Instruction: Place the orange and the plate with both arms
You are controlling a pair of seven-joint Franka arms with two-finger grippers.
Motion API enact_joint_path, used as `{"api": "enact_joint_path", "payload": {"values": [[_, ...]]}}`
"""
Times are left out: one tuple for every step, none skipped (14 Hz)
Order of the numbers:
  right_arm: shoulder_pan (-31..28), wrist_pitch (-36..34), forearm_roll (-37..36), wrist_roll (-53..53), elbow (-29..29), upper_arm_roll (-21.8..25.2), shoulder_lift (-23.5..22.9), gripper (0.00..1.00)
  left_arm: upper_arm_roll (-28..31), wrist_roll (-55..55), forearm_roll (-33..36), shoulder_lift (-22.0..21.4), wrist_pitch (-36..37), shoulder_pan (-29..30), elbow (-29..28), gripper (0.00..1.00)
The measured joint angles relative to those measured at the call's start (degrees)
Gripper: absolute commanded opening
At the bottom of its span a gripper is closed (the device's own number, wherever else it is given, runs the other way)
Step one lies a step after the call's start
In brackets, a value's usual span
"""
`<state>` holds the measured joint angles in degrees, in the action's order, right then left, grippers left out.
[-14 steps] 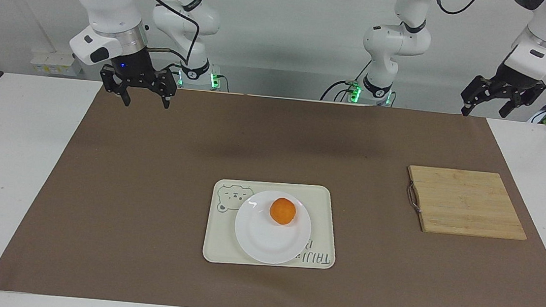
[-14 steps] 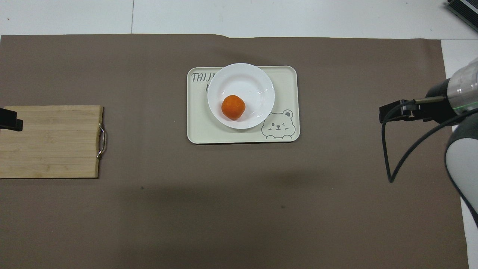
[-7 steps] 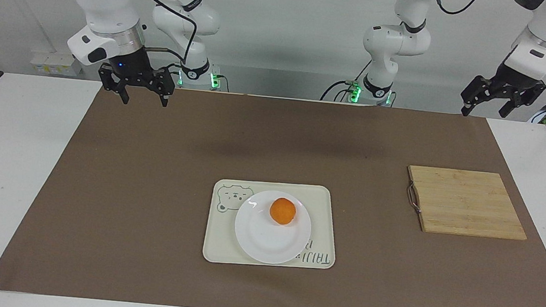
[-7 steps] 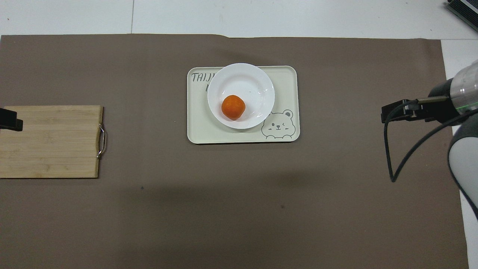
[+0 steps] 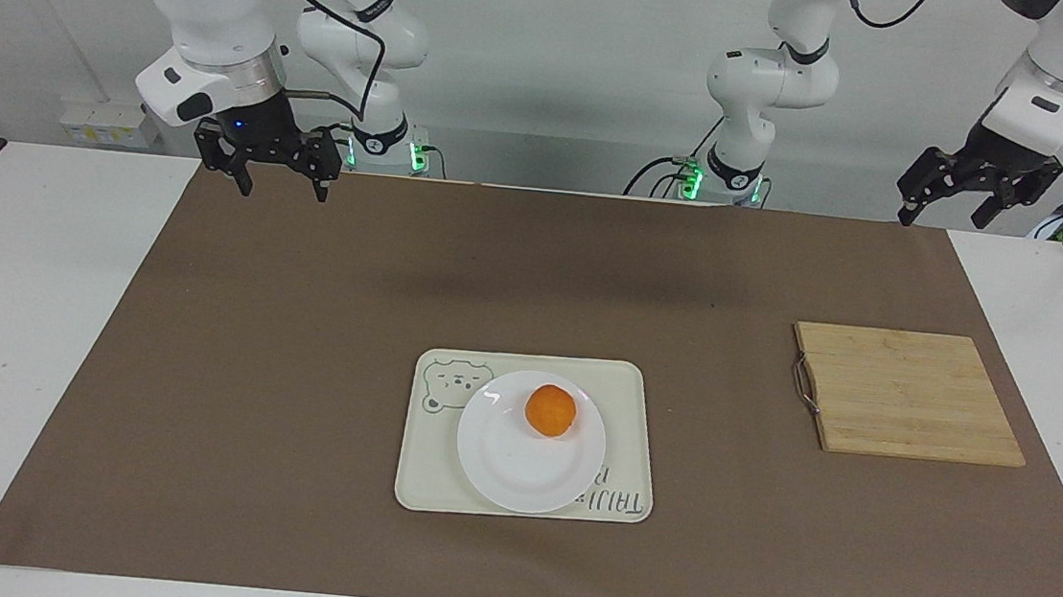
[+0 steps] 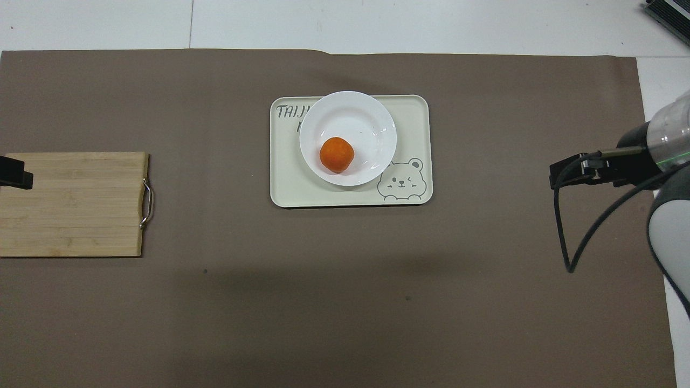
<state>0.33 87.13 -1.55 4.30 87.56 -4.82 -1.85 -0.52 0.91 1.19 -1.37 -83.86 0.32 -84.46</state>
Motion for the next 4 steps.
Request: {"api": "enact_joint_path", "payload": {"values": [[0.00, 0.03, 0.00, 0.00, -0.08, -0.01, 0.00, 1.00, 0.00, 0.00, 0.00, 0.00, 0.00, 0.00, 0.00, 1.00], [0.00, 0.26, -0.01, 0.00, -0.18, -0.02, 0.00, 1.00, 0.00, 0.00, 0.00, 0.00, 0.00, 0.00, 0.00, 1.00], [0.00, 0.80, -0.01, 0.00, -0.29, -0.05, 0.00, 1.00, 0.00, 0.00, 0.00, 0.00, 0.00, 0.00, 0.00, 1.00], [0.01, 1.09, -0.01, 0.00, -0.37, -0.08, 0.00, 1.00, 0.00, 0.00, 0.00, 0.00, 0.00, 0.00, 0.00, 1.00]]}}
